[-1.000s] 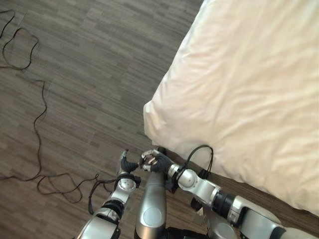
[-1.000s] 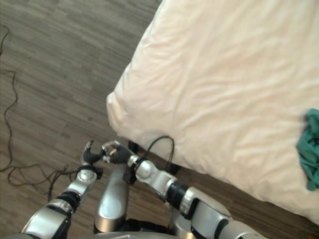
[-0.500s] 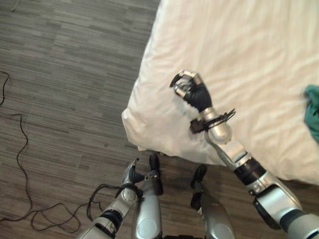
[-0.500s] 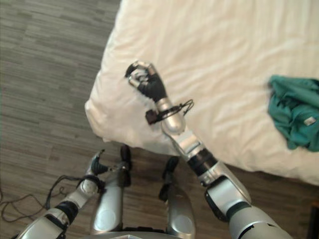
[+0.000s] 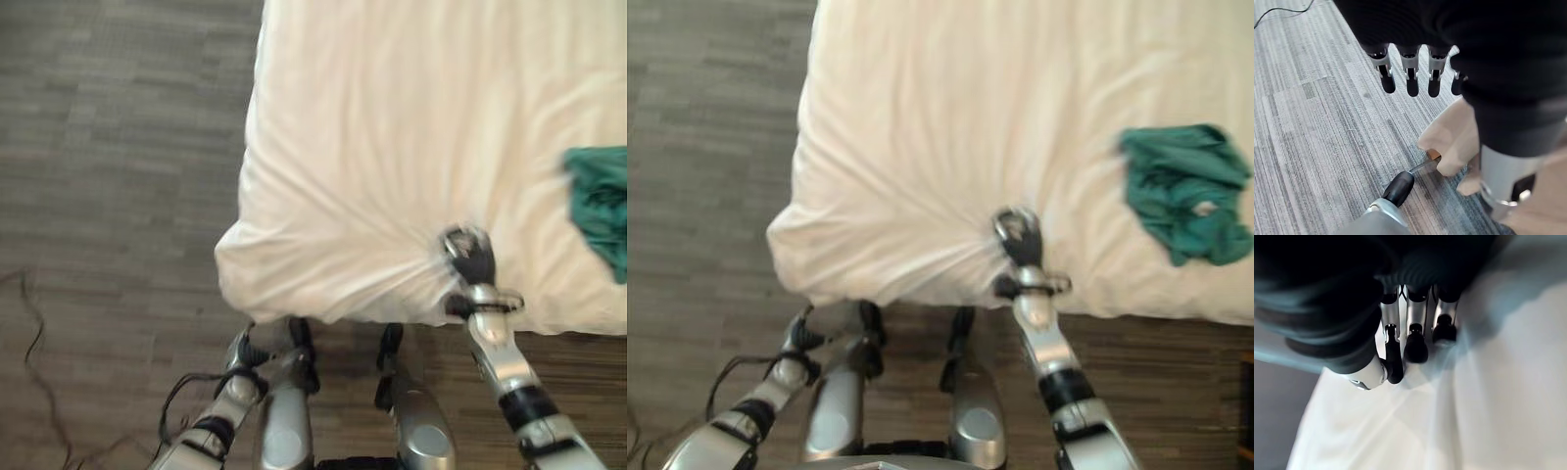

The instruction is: Tidy up the quilt and then pick up the clothes from the bed and put them into the laundry hamper.

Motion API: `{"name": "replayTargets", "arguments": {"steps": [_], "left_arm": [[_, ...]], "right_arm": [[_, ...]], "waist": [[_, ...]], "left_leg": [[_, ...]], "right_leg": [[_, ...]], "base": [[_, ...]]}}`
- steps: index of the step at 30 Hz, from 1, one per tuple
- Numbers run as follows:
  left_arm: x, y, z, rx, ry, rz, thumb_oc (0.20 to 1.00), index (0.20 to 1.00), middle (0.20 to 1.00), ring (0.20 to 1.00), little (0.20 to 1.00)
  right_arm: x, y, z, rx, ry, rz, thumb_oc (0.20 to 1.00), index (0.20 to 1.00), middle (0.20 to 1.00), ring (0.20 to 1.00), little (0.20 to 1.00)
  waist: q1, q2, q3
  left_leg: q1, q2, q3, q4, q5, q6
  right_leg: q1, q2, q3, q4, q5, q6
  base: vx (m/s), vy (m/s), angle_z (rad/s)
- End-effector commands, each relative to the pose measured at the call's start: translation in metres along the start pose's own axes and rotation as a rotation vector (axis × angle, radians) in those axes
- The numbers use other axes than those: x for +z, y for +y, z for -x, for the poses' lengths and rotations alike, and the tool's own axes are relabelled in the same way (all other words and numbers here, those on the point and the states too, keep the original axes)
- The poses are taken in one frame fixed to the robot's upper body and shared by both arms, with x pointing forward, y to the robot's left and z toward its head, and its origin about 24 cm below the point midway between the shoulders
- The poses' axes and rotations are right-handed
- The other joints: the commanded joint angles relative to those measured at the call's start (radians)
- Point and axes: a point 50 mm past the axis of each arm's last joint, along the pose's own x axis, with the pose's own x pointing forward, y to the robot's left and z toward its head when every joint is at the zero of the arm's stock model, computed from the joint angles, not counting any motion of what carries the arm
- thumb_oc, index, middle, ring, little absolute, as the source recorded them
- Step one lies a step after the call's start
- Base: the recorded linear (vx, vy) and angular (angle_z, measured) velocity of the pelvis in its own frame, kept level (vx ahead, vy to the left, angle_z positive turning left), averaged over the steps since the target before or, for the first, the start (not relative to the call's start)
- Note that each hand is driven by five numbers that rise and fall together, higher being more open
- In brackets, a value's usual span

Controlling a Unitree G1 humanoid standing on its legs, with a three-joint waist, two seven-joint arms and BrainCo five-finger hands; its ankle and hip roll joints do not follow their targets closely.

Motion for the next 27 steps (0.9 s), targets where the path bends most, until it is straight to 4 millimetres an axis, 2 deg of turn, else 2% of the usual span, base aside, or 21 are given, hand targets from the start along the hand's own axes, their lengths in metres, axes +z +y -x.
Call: {"name": "replayTargets", "arguments": {"steps": [1,2,3,4,5,6,7,8,9,11,13,14,15,17,20,22,23,24,25,26,27], "left_arm": [[-0.011,-0.019,0.006,-0.066,0.059,-0.016,1.000,1.000,1.000,1.000,1.000],[-0.012,-0.023,0.008,-0.077,0.058,-0.001,1.000,1.000,1.000,1.000,1.000],[-0.009,-0.030,0.009,-0.090,0.046,0.014,1.000,1.000,1.000,1.000,1.000],[-0.005,-0.035,0.011,-0.094,0.017,0.019,1.000,1.000,1.000,1.000,1.000],[-0.003,-0.038,0.011,-0.087,0.017,0.035,1.000,1.000,1.000,1.000,1.000],[-0.003,-0.038,0.011,-0.087,0.017,0.035,1.000,1.000,1.000,1.000,1.000],[-0.001,-0.041,0.011,-0.096,0.027,0.060,1.000,1.000,1.000,1.000,1.000],[-0.008,-0.046,0.014,-0.115,0.082,0.106,1.000,1.000,1.000,1.000,1.000],[-0.008,-0.050,0.014,-0.129,0.099,0.119,1.000,1.000,1.000,1.000,1.000],[-0.011,-0.051,0.015,-0.161,0.096,0.045,1.000,1.000,1.000,1.000,1.000],[-0.014,-0.052,0.017,-0.169,0.097,0.036,1.000,1.000,1.000,1.000,1.000],[-0.019,-0.056,0.020,-0.191,0.110,0.055,1.000,1.000,1.000,1.000,1.000],[-0.019,-0.056,0.020,-0.191,0.110,0.055,1.000,1.000,1.000,1.000,1.000],[-0.033,-0.061,0.028,-0.205,0.164,0.081,1.000,1.000,1.000,1.000,1.000],[-0.041,-0.064,0.032,-0.210,0.194,0.067,1.000,1.000,1.000,1.000,1.000],[-0.044,-0.064,0.033,-0.214,0.199,0.053,1.000,1.000,1.000,1.000,1.000],[-0.044,-0.065,0.034,-0.209,0.204,0.067,1.000,1.000,1.000,1.000,1.000],[-0.045,-0.065,0.034,-0.204,0.209,0.078,1.000,1.000,1.000,1.000,1.000],[-0.045,-0.065,0.034,-0.204,0.209,0.078,1.000,1.000,1.000,1.000,1.000],[-0.045,-0.064,0.034,-0.191,0.212,0.079,1.000,1.000,1.000,1.000,1.000],[-0.046,-0.063,0.033,-0.182,0.215,0.083,1.000,1.000,1.000,1.000,1.000]], "right_arm": [[-0.077,-0.071,0.047,-0.176,0.432,0.140,1.000,1.000,1.000,1.000,1.000],[-0.089,-0.075,0.056,-0.181,0.501,0.154,1.000,1.000,1.000,1.000,1.000],[-0.097,-0.076,0.063,-0.165,0.553,0.182,1.000,1.000,1.000,1.000,1.000],[-0.105,-0.066,0.069,-0.106,0.593,0.219,1.000,1.000,1.000,1.000,1.000],[-0.110,-0.064,0.073,-0.067,0.623,0.273,1.000,1.000,1.000,1.000,1.000],[-0.110,-0.063,0.073,-0.067,0.623,0.273,1.000,1.000,1.000,1.000,1.000],[-0.116,-0.065,0.082,-0.082,0.660,0.261,1.000,1.000,1.000,1.000,1.000],[-0.122,-0.064,0.089,-0.076,0.708,0.259,1.000,1.000,1.000,1.000,1.000],[-0.122,-0.057,0.088,-0.050,0.703,0.277,1.000,1.000,1.000,1.000,1.000],[-0.122,-0.048,0.090,0.032,0.695,0.326,1.000,1.000,1.000,1.000,1.000],[-0.123,-0.044,0.091,0.074,0.694,0.352,1.000,1.000,1.000,1.000,1.000],[-0.128,-0.040,0.098,0.138,0.716,0.419,1.000,1.000,1.000,1.000,1.000],[-0.128,-0.040,0.098,0.139,0.716,0.418,1.000,1.000,1.000,1.000,1.000],[-0.138,-0.041,0.110,0.192,0.781,0.492,1.000,1.000,1.000,1.000,1.000],[-0.142,-0.043,0.114,0.185,0.822,0.512,1.000,1.000,1.000,1.000,1.000],[-0.143,-0.045,0.116,0.194,0.834,0.531,1.000,1.000,1.000,1.000,1.000],[-0.146,-0.047,0.120,0.195,0.857,0.539,1.000,1.000,1.000,1.000,1.000],[-0.146,-0.046,0.119,0.205,0.851,0.549,1.000,1.000,1.000,1.000,1.000],[-0.146,-0.046,0.119,0.205,0.851,0.549,1.000,1.000,1.000,1.000,1.000],[-0.146,-0.047,0.118,0.207,0.858,0.556,1.000,1.000,1.000,1.000,1.000],[-0.147,-0.049,0.120,0.213,0.871,0.559,1.000,1.000,1.000,1.000,1.000]], "waist": [[-0.065,0.092,-0.042],[-0.064,0.094,-0.053],[-0.057,0.081,-0.053],[-0.022,0.046,-0.049],[-0.008,0.040,-0.065],[-0.008,0.038,-0.066],[-0.014,0.040,-0.083],[-0.040,0.051,-0.124],[-0.037,0.059,-0.122],[-0.035,0.073,-0.116],[-0.028,0.076,-0.126],[-0.003,0.086,-0.143],[-0.002,0.085,-0.144],[0.044,0.104,-0.193],[0.080,0.105,-0.240],[0.098,0.106,-0.255],[0.106,0.105,-0.266],[0.108,0.109,-0.267],[0.110,0.110,-0.266],[0.105,0.118,-0.271],[0.108,0.120,-0.266]], "left_leg": [[0.052,0.019,-0.054,-0.037,-0.046,-0.022],[0.064,-0.002,-0.073,-0.032,-0.057,-0.011],[0.066,-0.020,-0.133,0.041,-0.104,-0.006],[0.066,-0.057,-0.320,0.183,-0.180,-0.024],[0.111,-0.077,-0.441,0.155,-0.222,-0.023],[0.111,-0.079,-0.441,0.151,-0.218,-0.022],[0.129,-0.092,-0.485,0.105,-0.203,-0.014],[0.166,-0.073,-0.415,0.008,-0.181,0.001],[0.189,-0.066,-0.362,-0.001,-0.171,0.004],[0.202,-0.054,-0.275,-0.003,-0.156,0.017],[0.218,-0.054,-0.239,-0.018,-0.144,0.025],[0.234,-0.038,-0.169,-0.033,-0.116,0.044],[0.233,-0.038,-0.168,-0.034,-0.114,0.044],[0.247,-0.011,-0.065,-0.069,-0.083,0.044],[0.238,0.010,-0.003,-0.114,-0.033,0.033],[0.233,0.027,0.016,-0.125,-0.014,0.017],[0.220,0.067,0.034,-0.119,0.019,-0.011],[0.227,0.097,0.047,-0.118,0.034,-0.028],[0.228,0.099,0.049,-0.118,0.036,-0.030],[0.247,0.149,0.063,-0.125,0.057,-0.055],[0.245,0.166,0.041,-0.110,0.074,-0.065]], "right_leg": [[-0.045,-0.063,0.013,0.093,-0.057,0.144],[-0.049,-0.057,0.050,0.094,-0.051,0.149],[-0.054,-0.045,0.097,0.110,-0.052,0.146],[-0.057,-0.021,0.212,0.109,-0.055,0.138],[-0.063,0.001,0.272,0.092,-0.048,0.142],[-0.064,-0.001,0.272,0.091,-0.047,0.143],[-0.071,-0.006,0.279,0.068,-0.019,0.151],[-0.082,-0.044,0.247,0.031,0.027,0.181],[-0.086,-0.053,0.186,0.049,0.026,0.179],[-0.061,-0.051,0.062,0.128,-0.037,0.146],[-0.043,-0.035,0.041,0.156,-0.063,0.133],[-0.004,0.001,0.005,0.248,-0.115,0.114],[-0.006,0.000,0.006,0.248,-0.114,0.114],[0.099,-0.035,-0.078,0.320,-0.151,0.106],[0.174,-0.065,-0.076,0.277,-0.126,0.119],[0.211,-0.058,-0.070,0.212,-0.122,0.127],[0.228,-0.027,-0.052,0.108,-0.147,0.131],[0.225,-0.015,-0.045,0.070,-0.151,0.129],[0.225,-0.013,-0.044,0.068,-0.150,0.128],[0.233,0.004,-0.027,-0.006,-0.143,0.127],[0.233,0.018,-0.007,-0.023,-0.145,0.120]], "base": [[0.07,0.268,-0.39],[0.01,0.198,-0.44],[-0.07,0.330,-0.82],[-0.13,0.266,-1.23],[-0.13,0.186,-2.04],[-0.10,0.081,-2.29],[-0.19,0.165,-2.99],[-0.27,0.188,-2.30],[-0.33,0.152,-1.93],[-0.36,0.044,-1.40],[-0.27,0.022,-1.21],[-0.23,-0.070,-1.39],[-0.37,-0.153,-1.85],[-0.29,-0.236,-1.74],[-0.23,-0.293,-1.89],[-0.22,-0.425,-1.44],[-0.19,-0.527,-1.25],[-0.19,-0.530,-1.08],[-0.10,-0.485,-0.99],[-0.07,-0.409,-1.11],[-0.17,-0.541,-1.18]]}}
